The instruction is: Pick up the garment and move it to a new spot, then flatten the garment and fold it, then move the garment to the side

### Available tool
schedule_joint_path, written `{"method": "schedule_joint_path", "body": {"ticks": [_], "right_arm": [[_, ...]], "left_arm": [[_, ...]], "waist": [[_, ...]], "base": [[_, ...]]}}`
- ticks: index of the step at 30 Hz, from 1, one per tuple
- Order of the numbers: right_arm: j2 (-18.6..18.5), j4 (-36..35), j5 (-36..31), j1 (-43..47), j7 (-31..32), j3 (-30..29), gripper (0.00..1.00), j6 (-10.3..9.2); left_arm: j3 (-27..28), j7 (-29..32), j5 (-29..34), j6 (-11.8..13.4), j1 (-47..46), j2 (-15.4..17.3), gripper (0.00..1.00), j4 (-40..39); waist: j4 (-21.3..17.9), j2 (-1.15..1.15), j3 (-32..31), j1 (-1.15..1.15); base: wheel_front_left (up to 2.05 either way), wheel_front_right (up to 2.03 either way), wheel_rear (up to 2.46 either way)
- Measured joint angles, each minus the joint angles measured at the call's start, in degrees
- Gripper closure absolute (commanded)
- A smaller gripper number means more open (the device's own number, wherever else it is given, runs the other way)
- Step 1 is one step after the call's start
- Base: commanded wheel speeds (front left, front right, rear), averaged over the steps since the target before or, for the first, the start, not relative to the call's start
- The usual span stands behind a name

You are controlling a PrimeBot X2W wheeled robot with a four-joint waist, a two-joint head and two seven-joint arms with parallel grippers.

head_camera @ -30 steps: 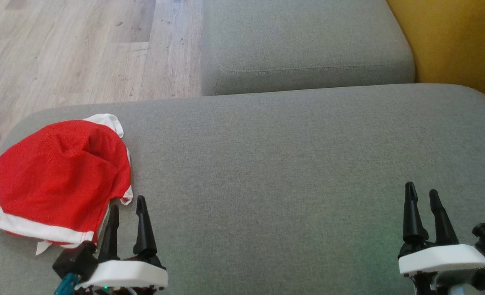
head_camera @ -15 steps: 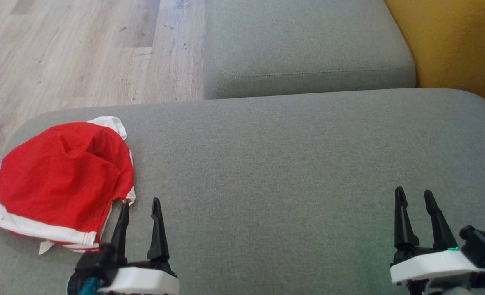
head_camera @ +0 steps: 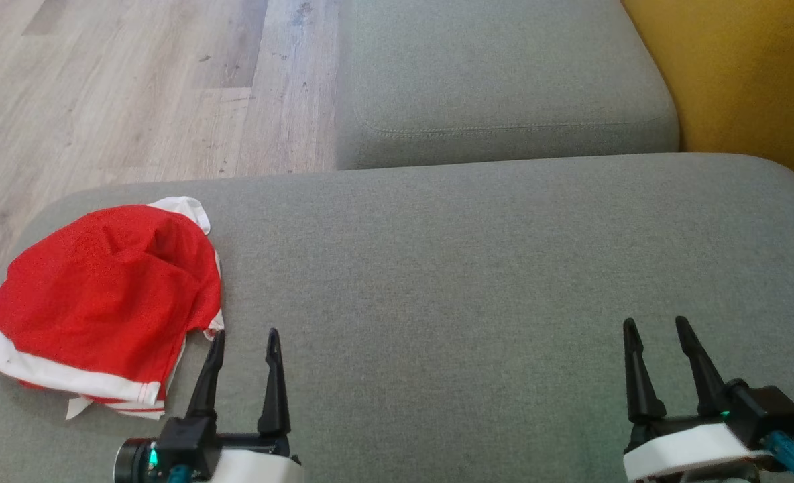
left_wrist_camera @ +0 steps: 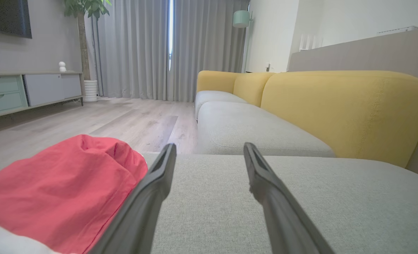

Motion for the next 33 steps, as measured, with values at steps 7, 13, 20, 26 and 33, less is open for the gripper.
{"method": "schedule_joint_path", "body": {"ticks": [7,13,20,26,33], "right_arm": [[-0.01,0.13,-4.50,0.08,-1.21,-0.11,0.00,0.00],[-0.01,0.36,-5.25,0.08,-1.37,-0.40,0.00,0.00],[-0.01,0.86,-5.24,0.08,-1.37,-1.21,0.00,0.00],[-0.01,1.26,-5.25,0.08,-1.37,-1.44,0.00,0.00],[-0.01,1.83,-5.25,0.16,-1.37,-1.58,0.00,0.00]], "left_arm": [[-1.02,-1.26,4.90,0.53,0.01,0.10,0.00,0.24],[-1.09,-1.44,5.45,0.75,0.04,0.13,0.00,1.05],[-1.00,-1.44,4.97,0.75,0.08,0.13,0.00,2.02],[-1.00,-1.44,4.97,0.91,0.08,0.14,0.00,2.61],[-0.94,-1.44,4.97,1.41,0.09,0.14,0.00,3.00]], "waist": [[0.06,0.00,-0.31,0.00],[0.21,0.00,-0.21,0.00],[0.22,0.00,-0.12,0.00],[0.37,0.00,-0.23,0.00],[0.61,0.00,-0.46,0.00]], "base": [[0.00,0.00,0.00],[0.00,0.00,0.00],[0.00,0.00,0.00],[0.00,0.00,0.00],[0.00,0.00,0.00]]}}
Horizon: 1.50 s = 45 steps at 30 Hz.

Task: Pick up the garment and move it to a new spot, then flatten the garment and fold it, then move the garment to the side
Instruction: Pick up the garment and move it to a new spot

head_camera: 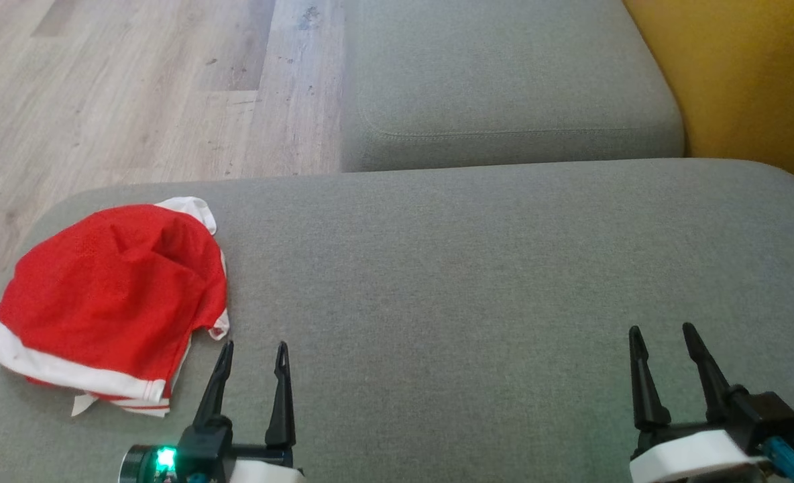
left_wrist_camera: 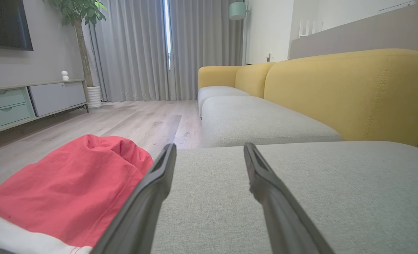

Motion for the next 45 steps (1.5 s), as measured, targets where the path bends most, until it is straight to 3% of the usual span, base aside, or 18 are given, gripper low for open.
{"method": "schedule_joint_path", "body": {"ticks": [9,26,32,37,42,45], "right_arm": [[0.01,0.13,0.10,1.08,0.00,0.24,0.00,0.00],[0.01,0.01,0.71,0.74,-0.05,2.37,0.00,0.00],[0.01,0.09,0.65,0.69,-0.05,2.38,0.00,0.00],[0.01,-0.14,-1.01,0.65,-0.05,2.30,0.00,0.00],[0.01,-0.82,-4.31,-0.54,-0.05,2.04,0.00,0.00],[-0.01,-1.67,-6.83,-2.59,-0.05,1.35,0.00,0.00]], "left_arm": [[0.94,0.00,0.63,-0.02,0.03,0.01,0.00,0.20],[6.13,-0.07,3.10,-0.03,1.01,0.16,0.00,-0.87],[7.84,-0.07,3.56,0.11,1.07,0.15,0.00,-2.30],[8.64,-0.08,5.41,0.38,-0.96,0.98,0.00,-7.90],[9.20,-0.30,5.37,-3.72,-11.48,4.65,0.00,-10.10],[10.82,-0.40,4.54,-6.19,-20.32,7.79,0.00,-6.30]], "waist": [[3.13,0.00,-0.03,0.00],[17.94,0.00,1.22,0.00],[19.43,0.00,2.90,0.00],[19.23,0.00,5.20,0.00],[18.89,0.00,8.94,0.00],[18.44,0.00,12.03,0.00]], "base": [[0.00,0.00,0.00],[0.00,0.00,0.00],[0.00,0.00,0.00],[0.00,0.00,0.00],[0.00,0.00,0.00],[0.00,0.00,0.00]]}}
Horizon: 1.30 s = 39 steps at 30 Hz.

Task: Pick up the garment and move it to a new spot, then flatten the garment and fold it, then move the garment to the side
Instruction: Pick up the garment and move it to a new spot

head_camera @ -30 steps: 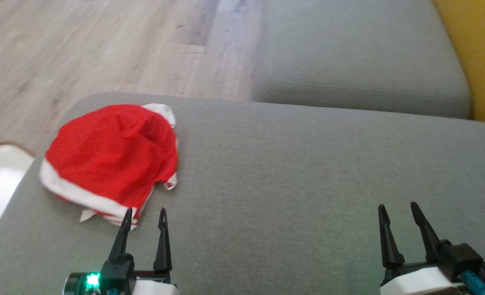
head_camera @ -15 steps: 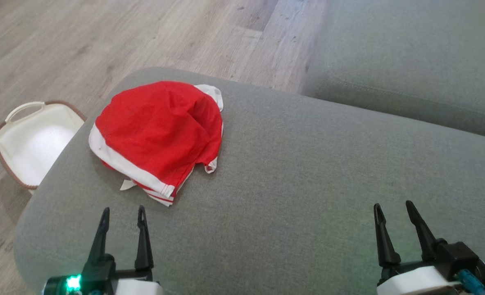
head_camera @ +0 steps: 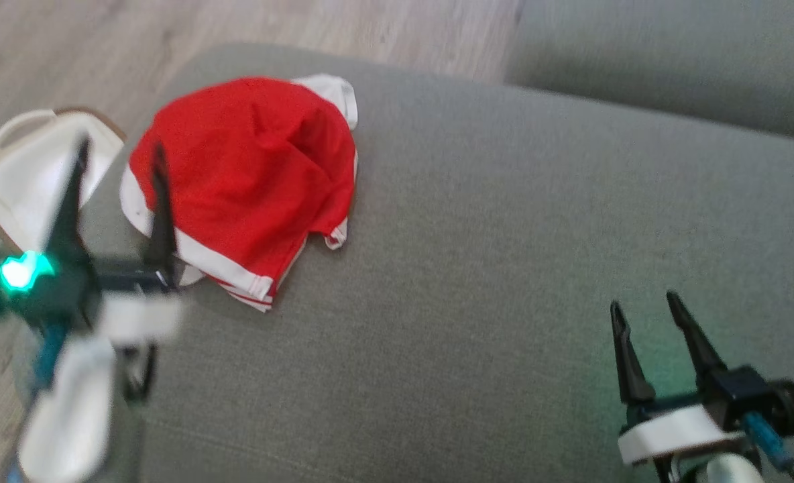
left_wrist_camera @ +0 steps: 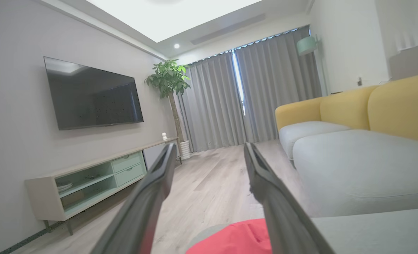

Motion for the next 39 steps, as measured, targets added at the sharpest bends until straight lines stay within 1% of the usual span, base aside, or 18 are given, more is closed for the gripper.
{"method": "schedule_joint_path", "body": {"ticks": [2,5,9,10,13,16,21,23,24,25,32,35,39], "right_arm": [[-0.30,-0.27,-1.49,-1.68,-0.01,-0.08,0.00,0.00],[-1.75,-1.01,-2.25,-4.42,-0.01,-0.21,0.00,0.00],[-4.78,-2.26,-2.66,-6.32,-0.01,-1.47,0.00,0.00],[-4.78,-2.26,-2.66,-6.32,-0.01,-1.47,0.00,0.00],[-6.47,-2.65,-2.66,-6.32,-0.01,-1.74,0.00,0.00],[-7.60,-3.45,-2.66,-6.35,-0.01,-1.82,0.00,0.00],[-8.35,-4.07,-2.66,-7.19,-0.01,-1.66,0.00,0.00],[-8.47,-4.49,-2.66,-7.89,-0.01,-1.52,0.00,0.00],[-8.47,-4.64,-2.66,-8.26,-0.01,-1.48,0.00,0.00],[-8.47,-4.69,-2.66,-8.57,-0.01,-1.48,0.00,0.00],[-8.25,-3.89,-2.65,-8.69,-0.01,-1.34,0.00,0.00],[-7.21,-3.02,-2.57,-8.64,-0.01,-0.92,0.00,0.00],[-5.00,-2.14,-2.48,-8.36,-0.01,-0.14,0.00,0.00]], "left_arm": [[0.38,0.48,-0.04,-1.14,-6.74,1.55,0.00,5.24],[-0.16,4.22,-0.43,-3.02,-16.37,2.49,0.00,12.60],[-1.91,10.88,-1.19,-4.78,-28.27,2.35,0.00,23.36],[-1.91,10.88,-1.19,-4.78,-28.27,2.35,0.00,23.36],[-2.82,16.19,-1.30,-4.92,-35.07,1.46,0.00,31.61],[-3.61,20.87,-1.30,-5.02,-38.94,0.83,0.00,39.86],[-4.69,27.02,-1.62,-5.50,-39.85,0.29,0.00,51.56],[-5.00,27.65,-1.83,-5.97,-39.85,0.30,0.00,54.61],[-5.03,27.27,-2.32,-6.00,-39.85,0.29,0.55,55.44],[-5.08,26.15,-2.64,-6.00,-39.88,0.29,1.00,55.79],[-6.16,13.27,-2.07,-5.94,-44.02,1.02,1.00,56.26],[-7.38,9.31,-1.55,-5.98,-46.47,1.41,1.00,55.92],[-9.84,5.95,-0.83,-6.50,-48.60,1.70,1.00,54.90]], "waist": [[-0.41,0.00,2.26,0.00],[-1.26,0.00,5.75,0.01],[-2.27,0.00,10.37,0.01],[-2.27,0.00,10.37,0.01],[-2.77,0.00,13.52,0.02],[-3.18,0.00,15.97,0.01],[-4.25,0.00,17.85,0.00],[-4.64,0.00,18.20,0.00],[-4.78,0.00,18.35,0.00],[-4.88,0.00,18.48,0.00],[-4.49,0.00,17.27,0.00],[-4.57,0.00,15.34,0.00],[-5.24,0.00,11.60,-0.01]], "base": [[0.00,0.00,0.00],[0.00,0.00,0.00],[0.00,0.00,0.00],[0.00,0.00,0.00],[0.00,0.00,0.00],[0.00,0.00,0.00],[0.00,0.00,0.00],[0.00,0.00,0.00],[0.00,0.00,0.00],[0.00,0.00,0.00],[0.00,0.00,0.00],[0.00,0.00,0.00],[0.00,0.00,0.00]]}}
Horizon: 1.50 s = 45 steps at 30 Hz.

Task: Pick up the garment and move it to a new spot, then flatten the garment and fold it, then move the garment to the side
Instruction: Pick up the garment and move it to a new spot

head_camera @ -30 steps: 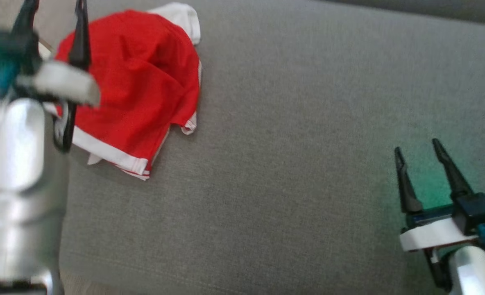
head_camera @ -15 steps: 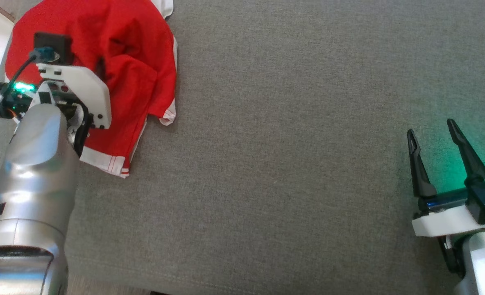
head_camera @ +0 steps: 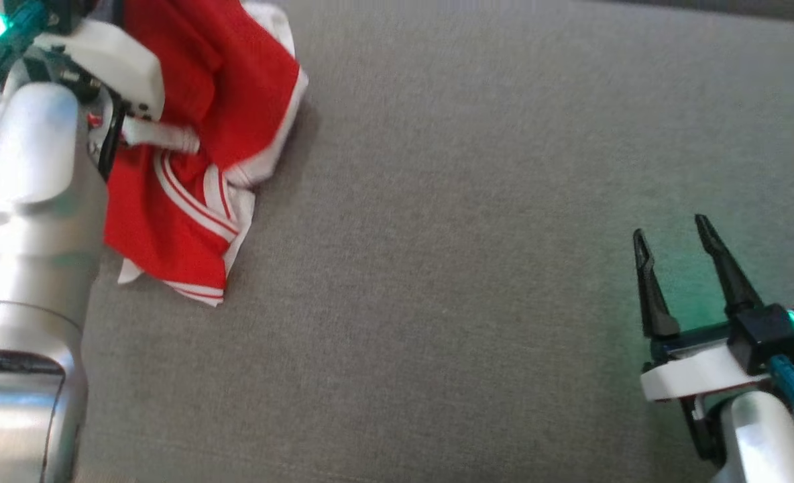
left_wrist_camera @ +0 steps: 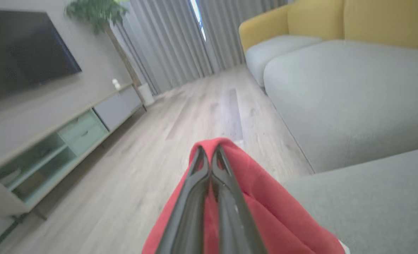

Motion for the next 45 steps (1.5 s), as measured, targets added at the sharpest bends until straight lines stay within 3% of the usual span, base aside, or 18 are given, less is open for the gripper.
{"method": "schedule_joint_path", "body": {"ticks": [7,12,18,24,30,36,41,42,43,45], "right_arm": [[3.14,0.67,1.10,1.54,0.00,0.04,0.00,0.00],[4.16,1.00,2.10,4.84,0.00,-0.26,0.00,0.00],[4.57,1.29,5.31,6.48,0.00,1.04,0.00,0.01],[4.57,1.15,7.06,6.52,0.00,2.41,0.00,0.00],[4.56,0.66,8.35,6.47,0.00,3.90,0.00,0.01],[4.57,0.30,9.43,6.46,0.00,5.15,0.00,0.00],[4.57,0.40,9.53,6.48,0.00,5.92,0.00,0.00],[4.58,0.43,9.78,6.51,0.00,5.81,0.00,0.00],[4.56,0.58,9.98,6.58,0.00,5.68,0.00,0.00],[4.57,1.02,10.02,6.87,0.00,5.34,0.00,0.01]], "left_arm": [[-6.97,-2.36,-0.24,-0.45,-3.36,0.02,1.00,-5.13],[-14.47,-1.40,-5.25,-0.46,-4.11,-0.40,1.00,-10.48],[-19.34,0.36,-13.13,-0.46,-3.85,-0.29,1.00,-17.89],[-24.34,0.75,-16.59,-0.45,1.08,-3.94,1.00,-20.50],[-27.29,-0.98,-16.57,0.41,7.21,-6.73,1.00,-16.85],[-28.17,-4.67,-19.13,1.01,20.38,-8.82,1.00,-12.32],[-27.38,-5.47,-20.20,4.09,31.33,-9.14,1.00,-12.74],[-26.62,-5.47,-20.35,5.20,33.53,-9.23,0.60,-14.28],[-25.80,-5.47,-20.41,6.28,35.52,-9.36,0.00,-15.70],[-24.74,-5.47,-20.00,7.84,39.66,-9.37,0.00,-19.46]], "waist": [[-3.58,0.00,-7.38,-0.01],[-8.81,0.00,-11.14,-0.01],[-16.60,0.00,-14.15,-0.01],[-26.03,0.00,-15.64,0.00],[-31.31,0.00,-15.29,0.00],[-33.01,0.00,-13.38,0.02],[-30.68,0.00,-13.12,0.01],[-29.96,0.00,-13.16,0.01],[-29.23,0.00,-13.24,0.01],[-27.62,0.00,-13.56,0.01]], "base": [[0.00,0.00,0.00],[0.00,0.00,0.00],[0.00,0.00,0.00],[0.00,0.00,0.00],[0.00,0.00,0.00],[0.00,0.00,0.00],[0.00,0.00,0.00],[0.00,0.00,0.00],[0.00,0.00,0.00],[0.00,0.00,0.00]]}}
